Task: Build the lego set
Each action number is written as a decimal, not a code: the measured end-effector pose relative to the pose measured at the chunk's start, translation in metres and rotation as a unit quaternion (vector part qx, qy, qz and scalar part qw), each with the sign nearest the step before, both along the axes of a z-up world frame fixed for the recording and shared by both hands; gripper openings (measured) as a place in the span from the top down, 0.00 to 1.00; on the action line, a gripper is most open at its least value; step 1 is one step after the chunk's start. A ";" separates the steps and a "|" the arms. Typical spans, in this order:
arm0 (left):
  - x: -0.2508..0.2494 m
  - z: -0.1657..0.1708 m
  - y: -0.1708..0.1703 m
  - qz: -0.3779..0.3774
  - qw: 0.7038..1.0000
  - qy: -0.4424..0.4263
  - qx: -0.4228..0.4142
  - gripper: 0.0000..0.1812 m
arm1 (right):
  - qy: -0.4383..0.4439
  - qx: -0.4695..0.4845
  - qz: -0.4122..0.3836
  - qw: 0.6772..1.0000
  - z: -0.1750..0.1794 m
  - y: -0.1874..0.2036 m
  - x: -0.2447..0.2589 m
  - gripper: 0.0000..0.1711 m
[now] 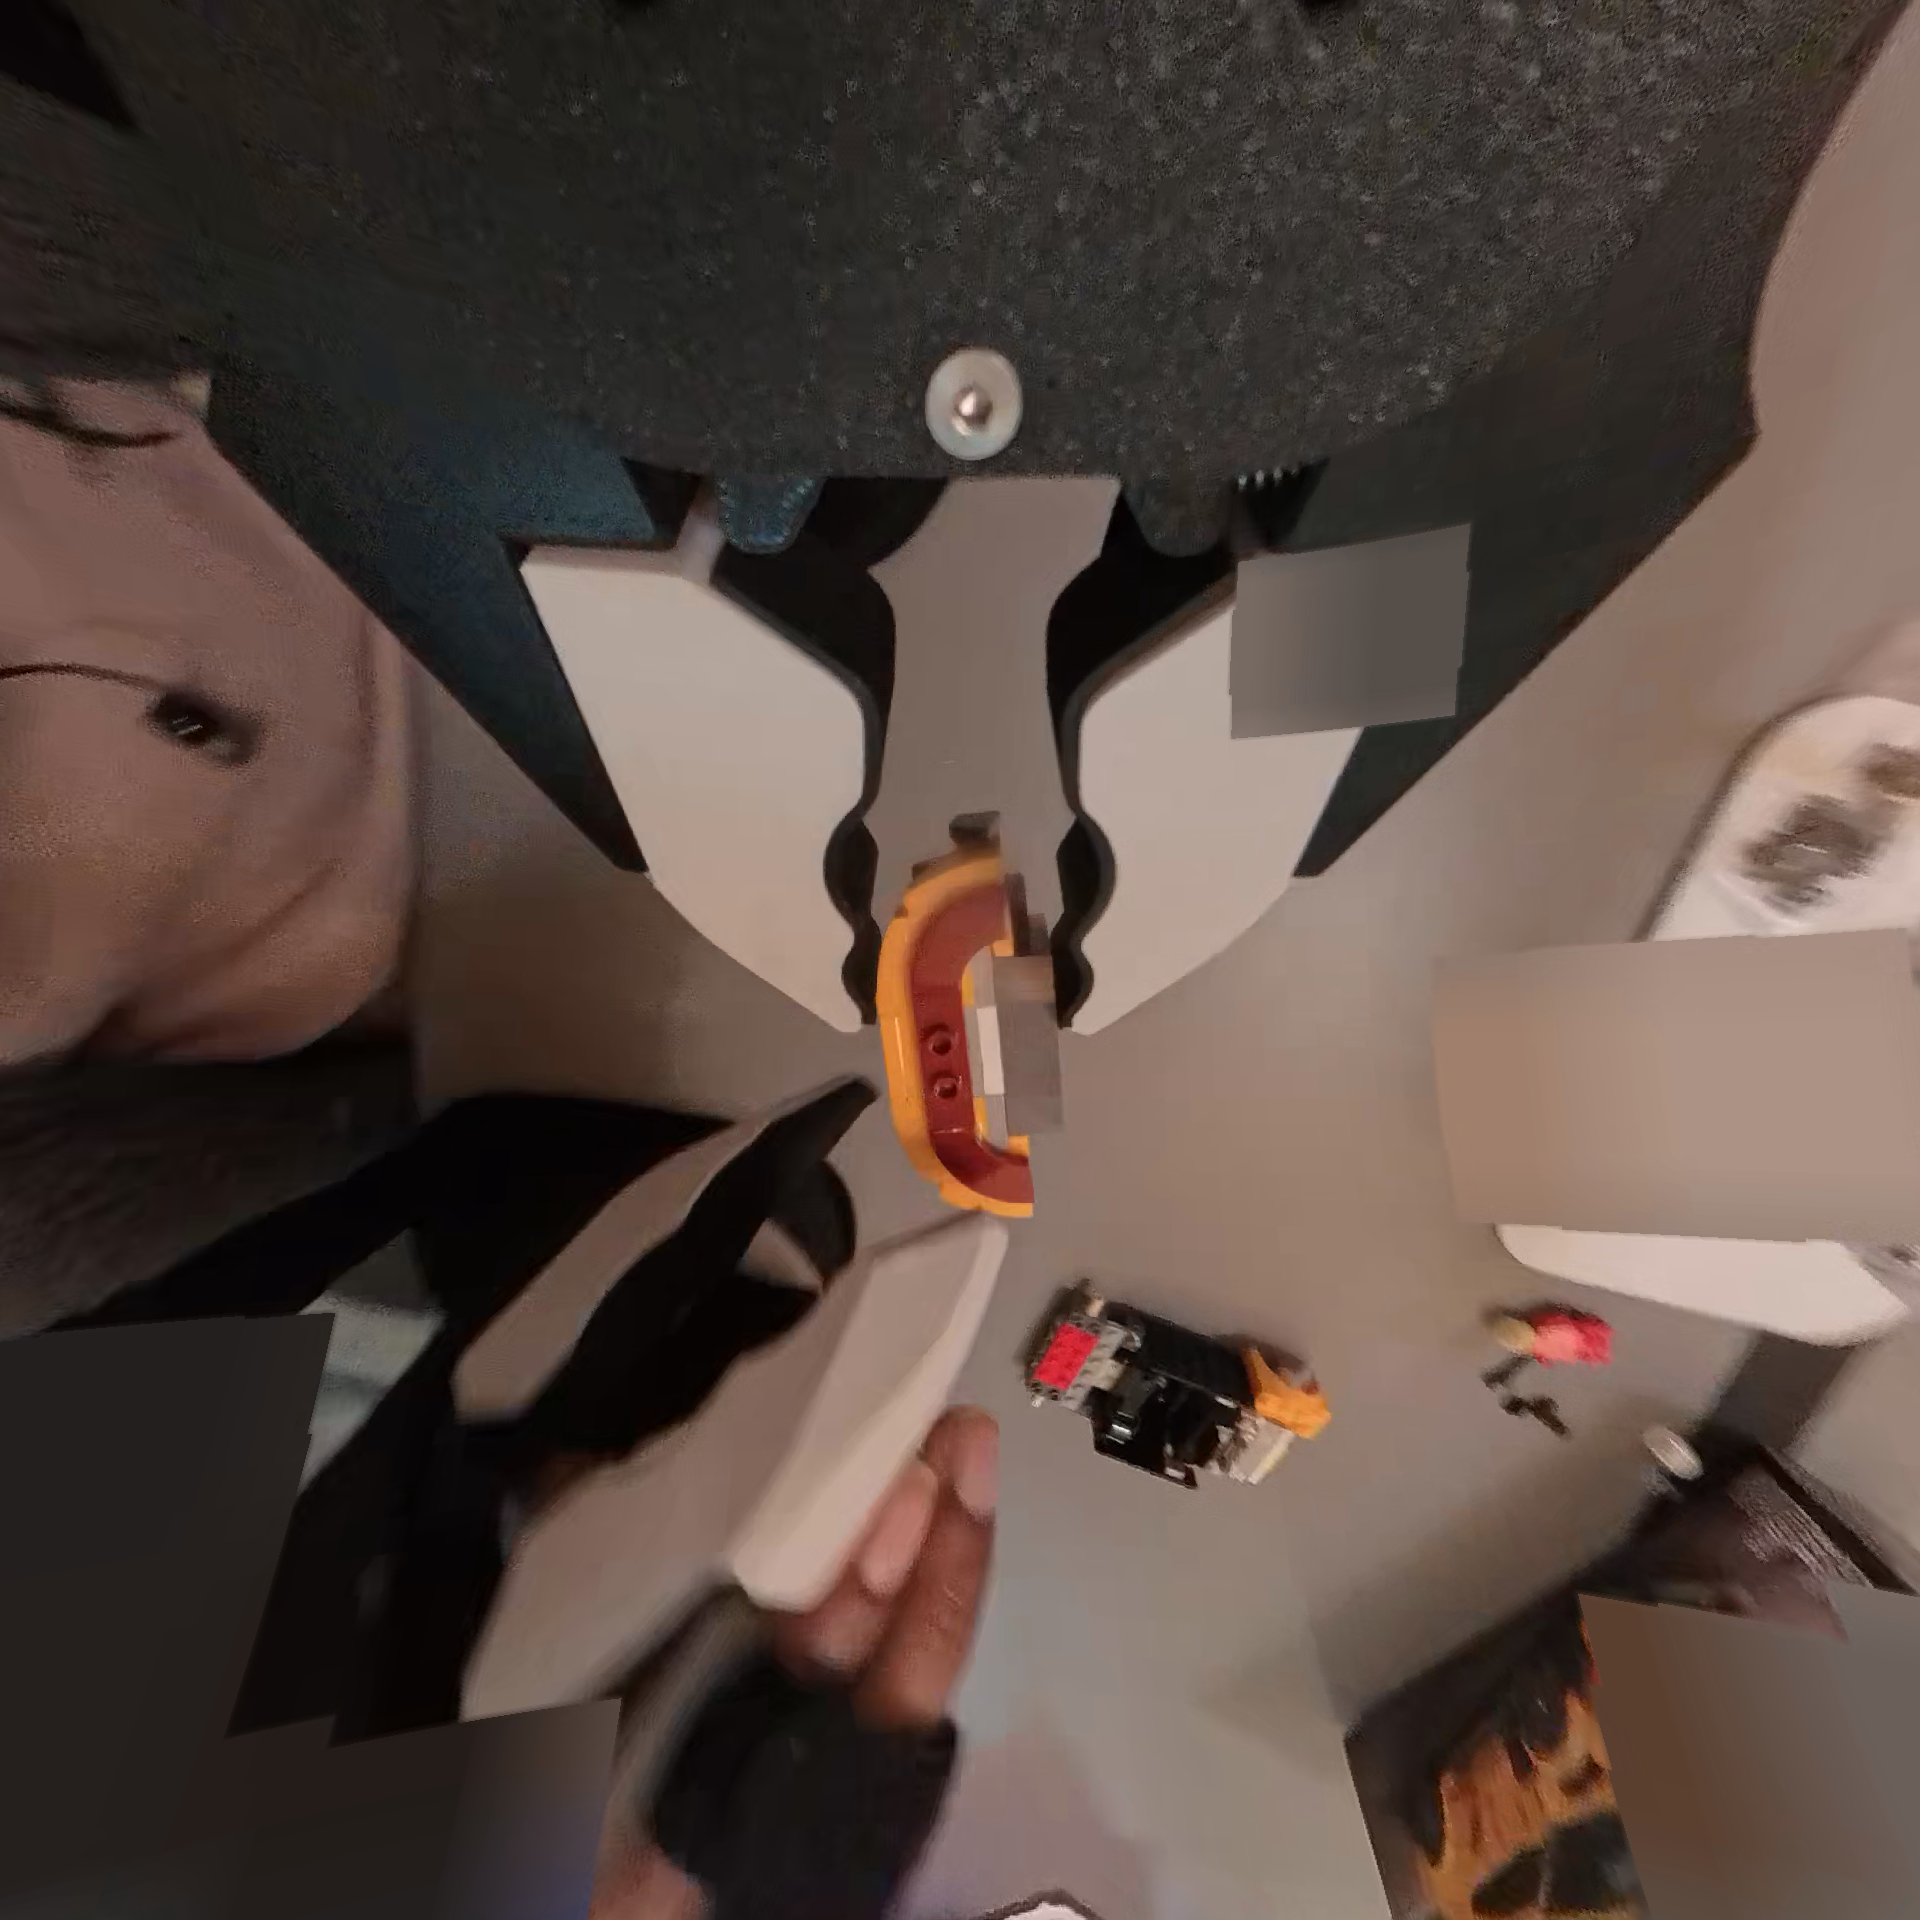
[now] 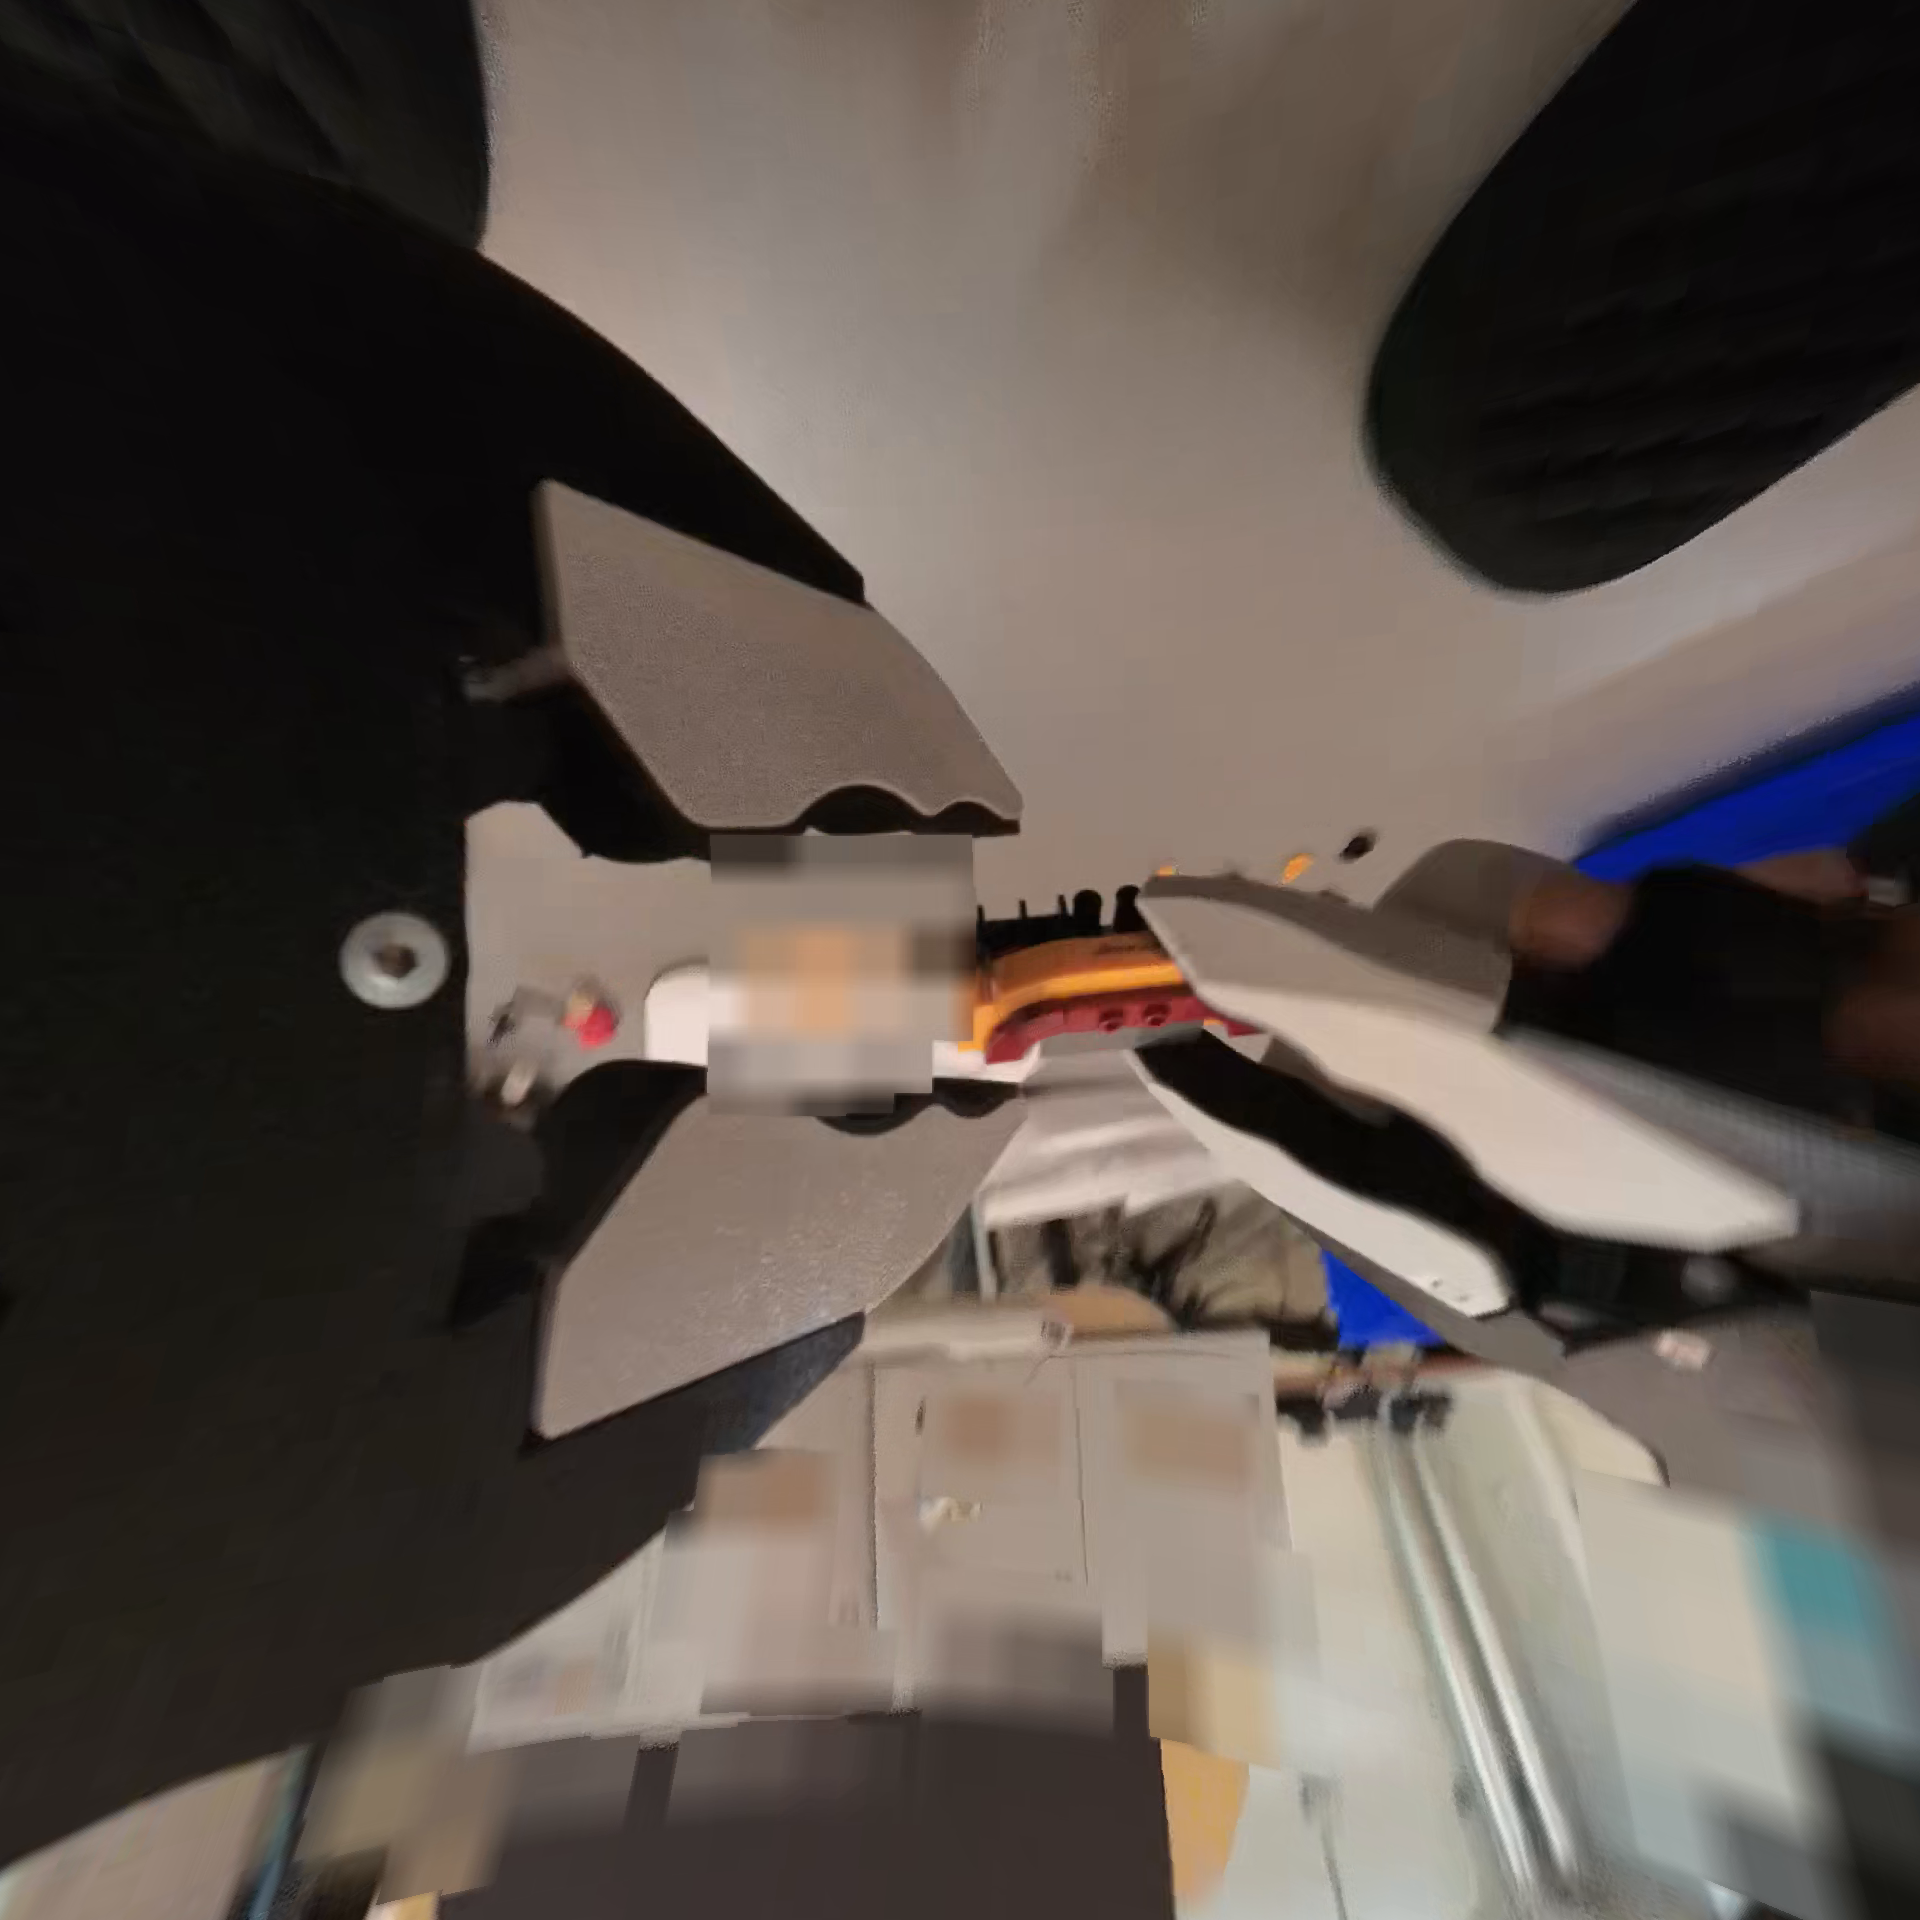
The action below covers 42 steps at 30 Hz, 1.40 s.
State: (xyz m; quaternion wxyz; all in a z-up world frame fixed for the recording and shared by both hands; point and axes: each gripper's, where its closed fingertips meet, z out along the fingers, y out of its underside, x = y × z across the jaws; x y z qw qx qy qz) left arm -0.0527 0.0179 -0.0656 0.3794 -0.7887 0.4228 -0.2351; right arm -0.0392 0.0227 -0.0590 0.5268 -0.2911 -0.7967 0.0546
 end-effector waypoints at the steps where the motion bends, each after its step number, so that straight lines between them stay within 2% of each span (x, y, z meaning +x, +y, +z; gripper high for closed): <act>1: 0.001 0.000 -0.003 -0.014 0.999 0.012 0.029 0.83 | 0.001 -0.059 0.020 0.998 0.003 -0.004 0.005 0.77; 3: 0.004 -0.003 -0.008 -0.027 0.997 0.027 0.060 0.83 | -0.005 -0.164 0.048 0.985 0.009 -0.008 0.012 0.78; 5: 0.010 -0.006 -0.012 -0.045 0.994 0.040 0.094 0.83 | -0.022 -0.224 0.065 0.972 0.009 -0.010 0.013 0.80; 12: 0.014 -0.017 -0.013 -0.036 0.983 0.087 0.157 0.83 | -0.063 -0.297 0.085 0.949 -0.005 -0.016 0.009 0.91; 17: 0.012 -0.017 -0.010 -0.020 0.982 0.091 0.167 0.83 | -0.059 -0.285 0.059 0.955 -0.009 -0.012 0.006 0.92; 18: 0.011 -0.015 -0.009 -0.012 0.981 0.086 0.171 0.83 | -0.058 -0.284 0.055 0.956 -0.010 -0.012 0.006 0.97; 21: 0.008 -0.012 -0.006 -0.004 0.979 0.097 0.180 0.83 | -0.033 -0.275 0.035 0.960 -0.009 -0.009 0.003 0.96; 25: 0.011 -0.008 -0.008 -0.009 0.979 0.083 0.187 0.83 | -0.014 -0.277 0.049 0.959 0.001 -0.012 0.006 0.93; 29: 0.015 -0.006 -0.011 -0.026 0.974 0.084 0.207 0.83 | -0.048 -0.278 0.057 0.958 -0.001 -0.011 0.010 0.86; 32: 0.017 -0.002 -0.013 -0.031 0.969 0.090 0.228 0.83 | -0.055 -0.293 0.070 0.952 0.000 -0.015 0.010 0.90; 42: 0.015 0.004 -0.012 -0.006 0.966 0.071 0.249 0.82 | -0.015 -0.299 0.042 0.953 0.007 -0.014 0.007 0.90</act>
